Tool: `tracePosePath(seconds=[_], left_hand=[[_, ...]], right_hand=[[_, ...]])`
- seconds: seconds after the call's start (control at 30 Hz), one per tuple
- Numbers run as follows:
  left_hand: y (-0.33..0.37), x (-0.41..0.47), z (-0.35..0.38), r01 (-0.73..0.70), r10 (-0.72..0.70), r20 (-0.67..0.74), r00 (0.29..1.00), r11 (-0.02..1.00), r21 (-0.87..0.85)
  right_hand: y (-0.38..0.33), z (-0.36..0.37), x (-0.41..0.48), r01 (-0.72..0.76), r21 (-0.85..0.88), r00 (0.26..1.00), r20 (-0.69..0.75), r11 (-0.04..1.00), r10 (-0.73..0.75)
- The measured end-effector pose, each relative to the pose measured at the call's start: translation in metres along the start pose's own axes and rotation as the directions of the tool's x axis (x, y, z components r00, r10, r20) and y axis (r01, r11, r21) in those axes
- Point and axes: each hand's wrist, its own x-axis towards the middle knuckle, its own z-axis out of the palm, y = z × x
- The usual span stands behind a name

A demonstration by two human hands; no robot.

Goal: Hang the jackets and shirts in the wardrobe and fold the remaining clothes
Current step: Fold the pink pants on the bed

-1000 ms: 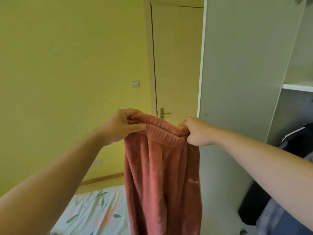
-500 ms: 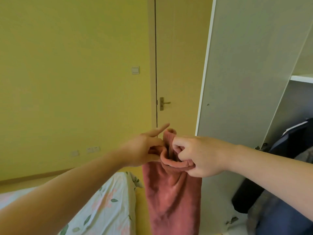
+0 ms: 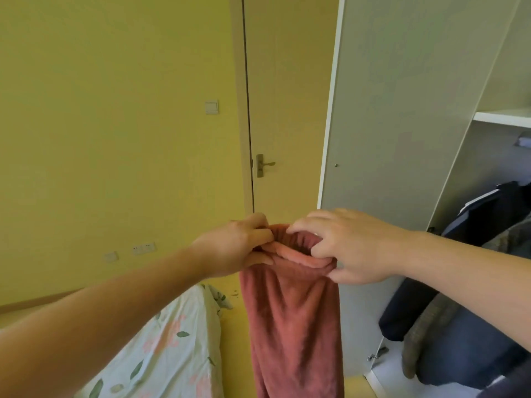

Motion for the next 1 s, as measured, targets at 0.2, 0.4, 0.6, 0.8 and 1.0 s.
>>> tracePosePath(seconds=[0.2,0.4,0.6,0.8,1.0], left_hand=[[-0.015,0.025,-0.007,-0.009,0.003,0.022,1.0,0.964,0.265],[-0.013,0.038,-0.014,0.018,-0.049,0.085,0.995,0.942,0.336],[-0.019,0.048,-0.035,0.318,-0.266,0.233,0.935,0.921,-0.227],[-0.025,0.048,-0.043,0.343,-0.267,0.393,0.88,0.929,-0.137],[-0.03,0.042,-0.042,0.463,-0.37,0.398,0.84,0.871,-0.168]], right_hand=[[0.032,-0.001,0.004,-0.292,0.235,0.945,0.221,0.927,0.241],[0.048,0.004,0.012,-0.334,0.265,0.929,0.252,0.904,0.27],[0.063,0.005,0.025,-0.252,0.28,0.966,0.025,0.926,0.256],[0.076,0.0,0.041,-0.259,0.438,0.965,0.08,0.861,0.25],[0.089,0.0,0.045,-0.243,0.61,0.967,0.212,0.754,0.14]])
